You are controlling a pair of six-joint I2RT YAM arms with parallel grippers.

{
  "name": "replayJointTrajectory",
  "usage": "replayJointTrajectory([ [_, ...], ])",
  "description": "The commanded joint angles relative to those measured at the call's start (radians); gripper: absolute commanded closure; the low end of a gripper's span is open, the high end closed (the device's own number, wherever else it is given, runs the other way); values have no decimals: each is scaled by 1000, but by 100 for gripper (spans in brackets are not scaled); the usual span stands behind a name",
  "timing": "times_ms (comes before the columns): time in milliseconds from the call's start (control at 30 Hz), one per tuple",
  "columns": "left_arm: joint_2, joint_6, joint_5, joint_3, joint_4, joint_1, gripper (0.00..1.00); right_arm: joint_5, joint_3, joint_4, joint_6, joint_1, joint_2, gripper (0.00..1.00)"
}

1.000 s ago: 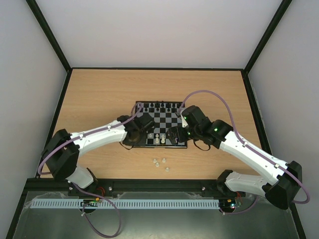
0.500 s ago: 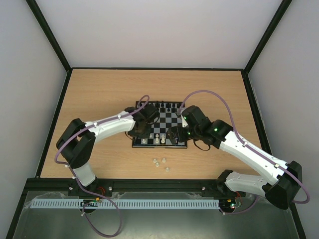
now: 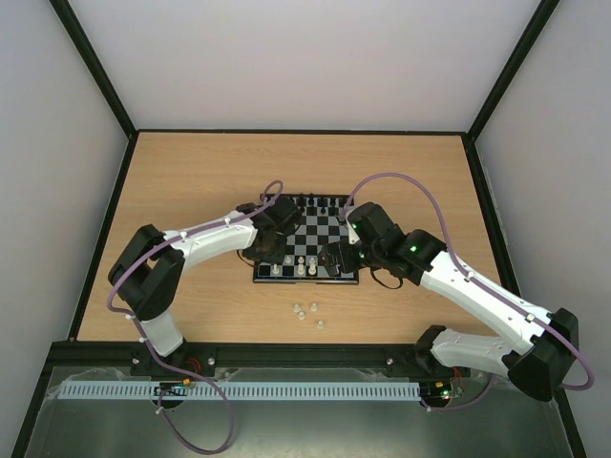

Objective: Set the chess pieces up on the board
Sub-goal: Place the chess piece on the chessboard.

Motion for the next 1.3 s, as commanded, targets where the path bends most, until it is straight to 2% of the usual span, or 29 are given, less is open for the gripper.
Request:
replayJointTrajectory([
  [0,14,15,6,-16,5,17,92,7,-12,-6,-6,5,-9,1],
  [500,27,16,20,-47,32,21,89,7,-13,-8,-6,6,-3,1],
  [833,28,19,15,-43,27,26,78,6,-14,-8,-8,7,0,1],
  [1267,21,20,2,-49,28,36,77,10,-12,-7,-8,9,4,1],
])
